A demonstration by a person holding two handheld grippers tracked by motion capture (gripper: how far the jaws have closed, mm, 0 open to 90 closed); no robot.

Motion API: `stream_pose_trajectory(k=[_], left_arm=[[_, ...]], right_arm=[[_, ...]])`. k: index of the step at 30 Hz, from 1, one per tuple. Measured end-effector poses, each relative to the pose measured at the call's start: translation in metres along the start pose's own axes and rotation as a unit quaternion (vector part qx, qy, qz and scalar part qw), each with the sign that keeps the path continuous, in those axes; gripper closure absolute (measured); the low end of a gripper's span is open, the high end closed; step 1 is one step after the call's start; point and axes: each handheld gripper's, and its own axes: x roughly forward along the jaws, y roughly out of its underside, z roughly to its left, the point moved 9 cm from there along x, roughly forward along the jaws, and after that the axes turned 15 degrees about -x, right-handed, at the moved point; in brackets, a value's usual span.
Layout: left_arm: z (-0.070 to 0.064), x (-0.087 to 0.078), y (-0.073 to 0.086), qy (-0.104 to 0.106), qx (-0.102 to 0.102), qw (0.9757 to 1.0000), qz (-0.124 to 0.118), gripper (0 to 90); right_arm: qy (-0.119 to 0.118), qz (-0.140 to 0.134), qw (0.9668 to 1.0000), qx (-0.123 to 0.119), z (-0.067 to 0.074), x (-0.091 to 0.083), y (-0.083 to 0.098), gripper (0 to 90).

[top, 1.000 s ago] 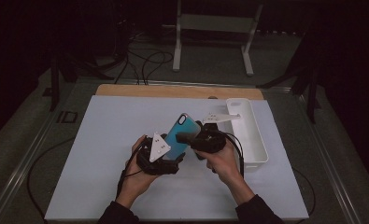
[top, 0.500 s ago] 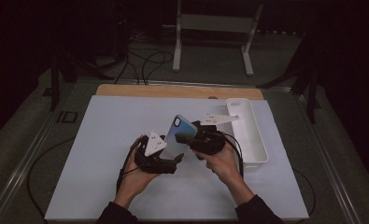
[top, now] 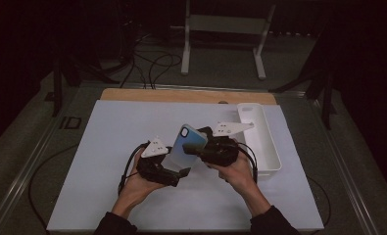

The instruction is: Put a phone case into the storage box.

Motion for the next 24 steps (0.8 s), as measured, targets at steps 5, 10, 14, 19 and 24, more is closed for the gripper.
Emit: stream_pose_trajectory(k=[5, 10, 14, 19, 24], left_arm=[[-0.004, 0.003, 0.004, 0.017, 0.002, 0.9998, 0.014, 15.7], [-0.005, 0.001, 0.005, 0.037, -0.001, 0.9993, 0.012, 23.3], [-0.008, 0.001, 0.006, 0.044, 0.007, 0.9989, 0.015, 28.7], [-0.008, 0.001, 0.007, 0.030, 0.029, 0.9990, 0.014, 36.2], [-0.007, 0.000, 0.011, 0.039, 0.034, 0.9985, 0.019, 54.6]], right_arm=[[-0.021, -0.009, 0.9997, -0.003, 0.004, 0.002, -0.002, 86.4], [-0.046, -0.017, 0.9988, -0.003, 0.008, 0.001, -0.002, 86.4], [-0.053, -0.018, 0.9984, -0.008, 0.010, 0.002, -0.002, 86.4], [-0.052, -0.011, 0.9984, -0.018, 0.008, 0.003, 0.001, 85.8], [-0.040, 0.001, 0.9988, -0.028, 0.004, 0.002, 0.003, 77.1]])
